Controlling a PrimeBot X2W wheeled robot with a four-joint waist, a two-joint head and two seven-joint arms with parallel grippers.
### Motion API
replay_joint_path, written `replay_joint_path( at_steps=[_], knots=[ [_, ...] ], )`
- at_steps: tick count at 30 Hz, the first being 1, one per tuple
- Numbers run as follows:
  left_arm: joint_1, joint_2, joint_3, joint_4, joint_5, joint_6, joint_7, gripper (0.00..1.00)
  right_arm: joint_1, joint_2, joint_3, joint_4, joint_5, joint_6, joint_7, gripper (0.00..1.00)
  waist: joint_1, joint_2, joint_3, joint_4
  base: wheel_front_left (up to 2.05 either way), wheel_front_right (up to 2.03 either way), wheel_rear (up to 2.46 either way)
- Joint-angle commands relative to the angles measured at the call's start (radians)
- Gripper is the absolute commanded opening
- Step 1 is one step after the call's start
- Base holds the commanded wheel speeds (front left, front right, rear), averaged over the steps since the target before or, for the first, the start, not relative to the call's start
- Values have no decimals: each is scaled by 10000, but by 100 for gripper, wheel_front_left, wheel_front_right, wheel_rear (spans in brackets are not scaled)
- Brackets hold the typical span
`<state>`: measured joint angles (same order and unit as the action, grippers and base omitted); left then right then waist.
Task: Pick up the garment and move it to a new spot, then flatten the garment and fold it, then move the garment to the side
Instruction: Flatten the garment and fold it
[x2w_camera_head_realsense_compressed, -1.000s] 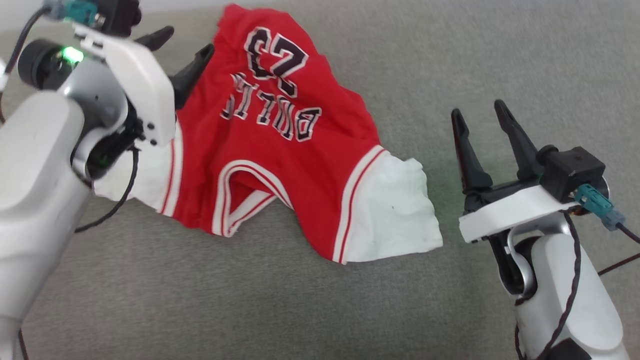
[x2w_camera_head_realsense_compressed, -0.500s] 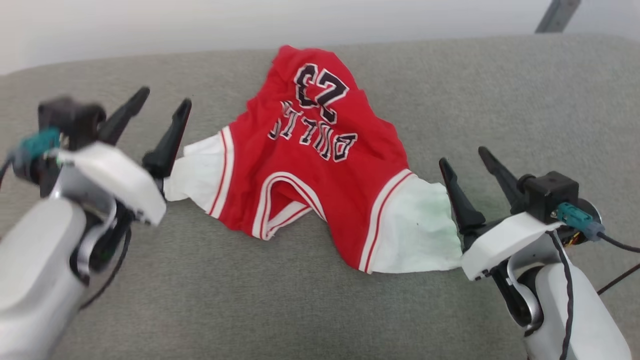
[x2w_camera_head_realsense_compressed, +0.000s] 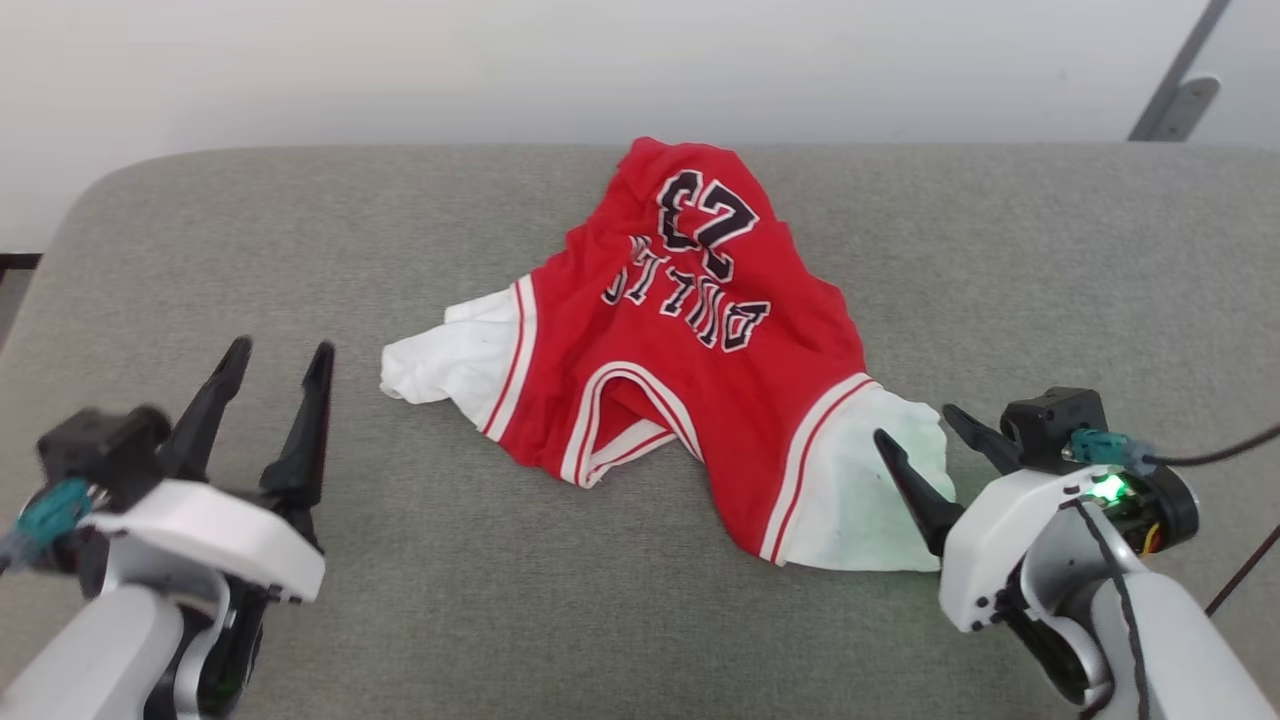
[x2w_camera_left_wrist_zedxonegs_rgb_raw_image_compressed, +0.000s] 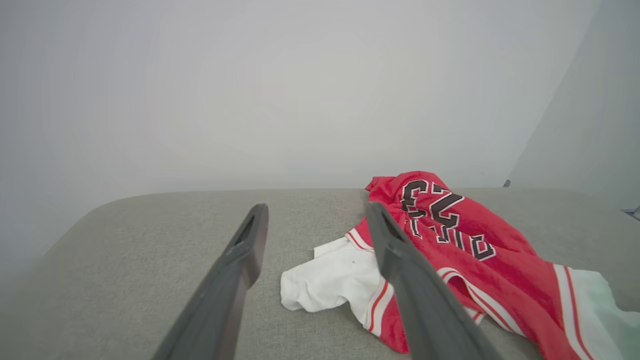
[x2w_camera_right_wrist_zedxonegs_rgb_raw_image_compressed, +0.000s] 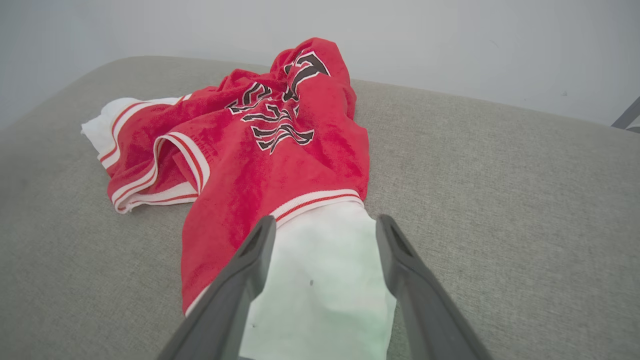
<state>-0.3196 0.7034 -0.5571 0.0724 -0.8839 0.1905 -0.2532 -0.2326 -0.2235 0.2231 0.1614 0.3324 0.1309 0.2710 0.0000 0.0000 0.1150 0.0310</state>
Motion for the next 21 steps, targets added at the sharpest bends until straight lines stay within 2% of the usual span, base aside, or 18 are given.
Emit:
replay_joint_path(
  at_steps=[1, 7, 14, 21],
  knots=[
    [242, -30, 153, -121, 14, 101, -69, 100, 109, -60, -48, -80, 27, -3, 169, 100, 0, 0, -57, 93, 0, 0, 0],
    [1490, -506, 1331, -738, 615, 383, -126, 100, 209, -438, -401, -69, 85, -3, 1401, 100, 0, 0, -125, 370, 0, 0, 0],
    [2809, -1583, 2849, -1123, 1560, 89, -127, 100, 188, -776, -626, 265, 344, -3, 2728, 100, 0, 0, -75, 679, 0, 0, 0],
    [3732, -2720, 4148, -1235, 2466, -491, -128, 100, 3, -807, -704, 1241, 328, -1, 3680, 100, 0, 0, 10, 1061, 0, 0, 0]
  ],
)
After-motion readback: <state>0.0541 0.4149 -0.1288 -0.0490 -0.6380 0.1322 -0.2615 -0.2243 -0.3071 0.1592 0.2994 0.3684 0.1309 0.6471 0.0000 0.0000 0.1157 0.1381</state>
